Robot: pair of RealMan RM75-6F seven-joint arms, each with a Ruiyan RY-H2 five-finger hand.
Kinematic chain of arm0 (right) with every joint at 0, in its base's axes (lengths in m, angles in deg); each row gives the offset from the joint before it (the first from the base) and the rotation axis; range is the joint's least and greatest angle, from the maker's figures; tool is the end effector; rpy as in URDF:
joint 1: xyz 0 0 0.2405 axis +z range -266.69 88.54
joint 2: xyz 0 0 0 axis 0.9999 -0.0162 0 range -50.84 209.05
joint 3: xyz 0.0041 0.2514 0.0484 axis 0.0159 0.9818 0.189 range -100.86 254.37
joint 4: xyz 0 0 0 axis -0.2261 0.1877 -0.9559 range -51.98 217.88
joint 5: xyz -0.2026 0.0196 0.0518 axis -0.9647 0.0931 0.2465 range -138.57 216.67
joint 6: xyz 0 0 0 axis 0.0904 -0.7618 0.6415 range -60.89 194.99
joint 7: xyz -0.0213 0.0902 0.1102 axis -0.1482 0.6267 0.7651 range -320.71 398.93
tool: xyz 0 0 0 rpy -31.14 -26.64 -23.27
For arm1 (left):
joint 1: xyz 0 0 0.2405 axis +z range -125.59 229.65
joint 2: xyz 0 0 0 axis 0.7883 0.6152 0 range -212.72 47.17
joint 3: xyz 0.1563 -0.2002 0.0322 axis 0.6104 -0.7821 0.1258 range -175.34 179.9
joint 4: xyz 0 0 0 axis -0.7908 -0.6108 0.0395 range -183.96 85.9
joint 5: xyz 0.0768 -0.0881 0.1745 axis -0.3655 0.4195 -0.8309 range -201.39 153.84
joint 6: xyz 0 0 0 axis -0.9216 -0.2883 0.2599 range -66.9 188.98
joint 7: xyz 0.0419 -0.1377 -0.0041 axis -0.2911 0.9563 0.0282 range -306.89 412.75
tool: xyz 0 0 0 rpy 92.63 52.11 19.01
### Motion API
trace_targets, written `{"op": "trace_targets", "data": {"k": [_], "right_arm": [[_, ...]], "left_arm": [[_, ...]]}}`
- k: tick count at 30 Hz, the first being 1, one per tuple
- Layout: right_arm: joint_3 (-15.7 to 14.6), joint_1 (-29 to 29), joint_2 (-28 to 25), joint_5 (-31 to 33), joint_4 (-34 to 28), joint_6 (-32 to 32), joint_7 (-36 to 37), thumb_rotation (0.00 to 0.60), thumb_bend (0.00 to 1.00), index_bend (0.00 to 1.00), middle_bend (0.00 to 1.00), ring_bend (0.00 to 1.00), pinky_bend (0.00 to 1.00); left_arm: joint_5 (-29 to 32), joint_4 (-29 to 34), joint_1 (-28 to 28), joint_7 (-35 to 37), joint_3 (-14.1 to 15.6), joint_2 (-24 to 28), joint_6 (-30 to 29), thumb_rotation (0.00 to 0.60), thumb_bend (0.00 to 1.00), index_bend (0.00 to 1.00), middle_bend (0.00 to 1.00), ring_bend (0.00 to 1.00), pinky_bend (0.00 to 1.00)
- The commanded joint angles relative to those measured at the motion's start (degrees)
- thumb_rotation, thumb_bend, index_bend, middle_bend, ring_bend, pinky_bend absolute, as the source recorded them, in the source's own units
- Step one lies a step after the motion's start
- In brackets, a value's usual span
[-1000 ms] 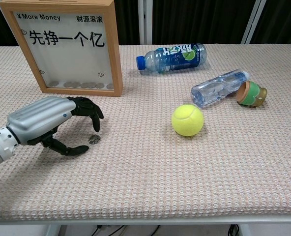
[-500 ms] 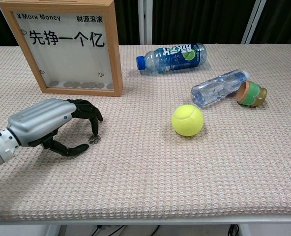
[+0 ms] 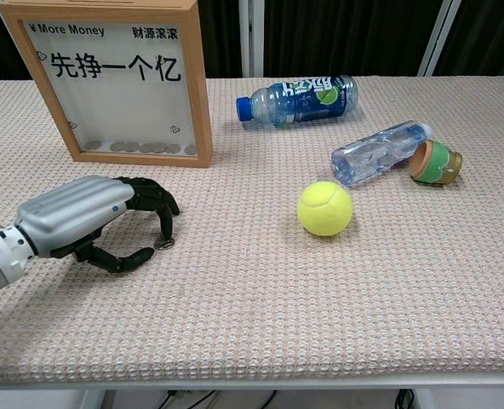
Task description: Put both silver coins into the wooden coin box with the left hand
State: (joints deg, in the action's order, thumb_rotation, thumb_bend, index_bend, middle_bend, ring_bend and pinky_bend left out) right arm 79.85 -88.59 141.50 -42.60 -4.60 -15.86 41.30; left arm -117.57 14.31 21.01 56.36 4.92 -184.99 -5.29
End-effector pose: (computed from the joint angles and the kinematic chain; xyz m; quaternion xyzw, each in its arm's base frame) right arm -0.3539 -0.1565 0.1794 0.5693 -0.4119 0.3236 0.6336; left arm -0.2014 0.2615 -0.0808 -0.7746 -0.3497 -0.4222 0.3155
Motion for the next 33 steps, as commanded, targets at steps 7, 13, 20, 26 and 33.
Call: {"op": "trace_targets", "data": {"k": [7, 13, 20, 26, 33], "right_arm": [[0.0, 0.0, 0.1, 0.0, 0.3, 0.1, 0.3, 0.6, 0.33, 0.0, 0.0, 0.0, 0.0], [0.0, -0.1, 0.1, 0.2, 0.6, 0.1, 0.6, 0.6, 0.33, 0.0, 0.0, 0.0, 0.0], [0.1, -0.2, 0.0, 0.3, 0.6, -0.1, 0.8, 0.6, 0.33, 0.0, 0.0, 0.0, 0.0], [0.2, -0.1, 0.0, 0.5, 0.9, 0.3, 1.1, 0.6, 0.33, 0.0, 0.0, 0.0, 0.0], [0.2, 0.0, 0.2, 0.6, 1.2, 0.7, 1.2, 0.6, 0.33, 0.0, 0.0, 0.0, 0.0]], "left_arm": [[0.2, 0.4, -0.5, -0.1, 0.3, 0.3, 1.0, 0.6, 0.24, 0.38, 0.23, 0.12, 0.18], [0.6, -0.3, -0.6, 0.5, 0.0, -0.4, 1.0, 0.6, 0.24, 0.41, 0.23, 0.12, 0.19], [0.4, -2.1, -1.0, 1.9, -0.5, -1.9, 0.4, 0.6, 0.24, 0.47, 0.24, 0.12, 0.19], [-0.1, -3.2, -1.0, 3.6, -0.5, -2.5, -0.8, 0.6, 0.24, 0.52, 0.24, 0.12, 0.2], [-0.4, -3.6, -0.9, 5.8, -0.4, -2.8, -1.9, 0.6, 0.24, 0.51, 0.25, 0.12, 0.2]]}}
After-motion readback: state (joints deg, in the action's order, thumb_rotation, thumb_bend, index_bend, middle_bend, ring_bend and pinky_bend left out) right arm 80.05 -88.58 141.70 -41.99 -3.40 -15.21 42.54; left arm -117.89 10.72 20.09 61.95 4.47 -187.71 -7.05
